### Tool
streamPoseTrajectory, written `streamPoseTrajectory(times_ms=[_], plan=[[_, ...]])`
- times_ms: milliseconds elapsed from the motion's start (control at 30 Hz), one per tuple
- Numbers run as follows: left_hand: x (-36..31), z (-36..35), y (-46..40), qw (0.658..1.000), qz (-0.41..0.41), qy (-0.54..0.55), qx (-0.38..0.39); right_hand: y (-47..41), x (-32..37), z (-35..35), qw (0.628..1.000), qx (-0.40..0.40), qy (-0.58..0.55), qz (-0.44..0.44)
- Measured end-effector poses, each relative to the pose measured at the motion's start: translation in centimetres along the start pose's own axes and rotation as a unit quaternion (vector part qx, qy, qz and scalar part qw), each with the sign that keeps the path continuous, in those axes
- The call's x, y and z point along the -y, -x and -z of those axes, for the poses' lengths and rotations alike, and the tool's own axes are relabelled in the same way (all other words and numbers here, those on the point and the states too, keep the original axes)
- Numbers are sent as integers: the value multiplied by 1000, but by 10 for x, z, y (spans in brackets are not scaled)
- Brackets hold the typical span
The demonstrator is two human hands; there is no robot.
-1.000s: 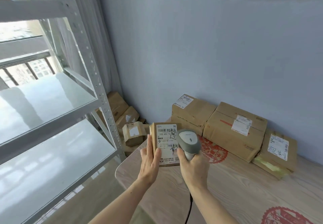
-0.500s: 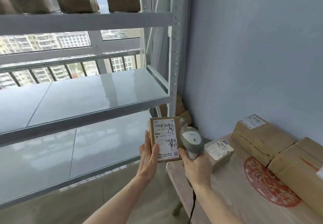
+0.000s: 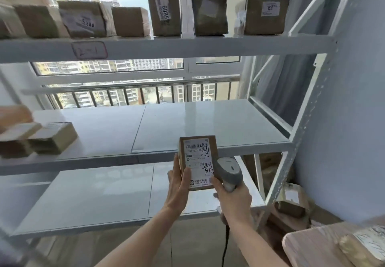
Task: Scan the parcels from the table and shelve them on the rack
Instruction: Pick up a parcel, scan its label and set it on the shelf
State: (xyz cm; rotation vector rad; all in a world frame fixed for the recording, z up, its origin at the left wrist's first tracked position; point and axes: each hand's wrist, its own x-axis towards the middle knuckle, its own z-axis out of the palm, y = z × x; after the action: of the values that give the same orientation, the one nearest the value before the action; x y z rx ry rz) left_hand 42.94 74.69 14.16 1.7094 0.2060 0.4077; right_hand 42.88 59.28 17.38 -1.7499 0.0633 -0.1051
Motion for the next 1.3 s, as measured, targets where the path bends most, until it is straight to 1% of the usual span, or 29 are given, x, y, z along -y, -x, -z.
streamPoseTrajectory(times_ms=[267,433,533,600,700,933,1033,1133,1200,1300], plan=[[16,118,-42,992,46,41,-111,-13,42,-122,996,74,15,38],[14,177,-70,985,56,29,-159,-29,58,-193,989,140,24,45],[15,208,-95,980,67,12,-189,-44,70,-232,983,166,28,69],[14,227,-113,978,69,9,-199,-56,79,-256,980,180,26,84],[15,253,-138,976,72,18,-205,-77,89,-293,975,201,38,81],[37,303,-176,968,74,-19,-237,-106,101,-371,960,257,81,71],[47,321,-179,959,87,1,-269,-106,102,-401,957,265,99,62],[58,343,-186,943,106,15,-316,-101,105,-425,957,266,105,53],[61,356,-191,941,114,6,-319,-97,106,-440,959,259,107,40],[64,369,-195,945,119,-9,-306,-92,108,-458,962,244,119,26]])
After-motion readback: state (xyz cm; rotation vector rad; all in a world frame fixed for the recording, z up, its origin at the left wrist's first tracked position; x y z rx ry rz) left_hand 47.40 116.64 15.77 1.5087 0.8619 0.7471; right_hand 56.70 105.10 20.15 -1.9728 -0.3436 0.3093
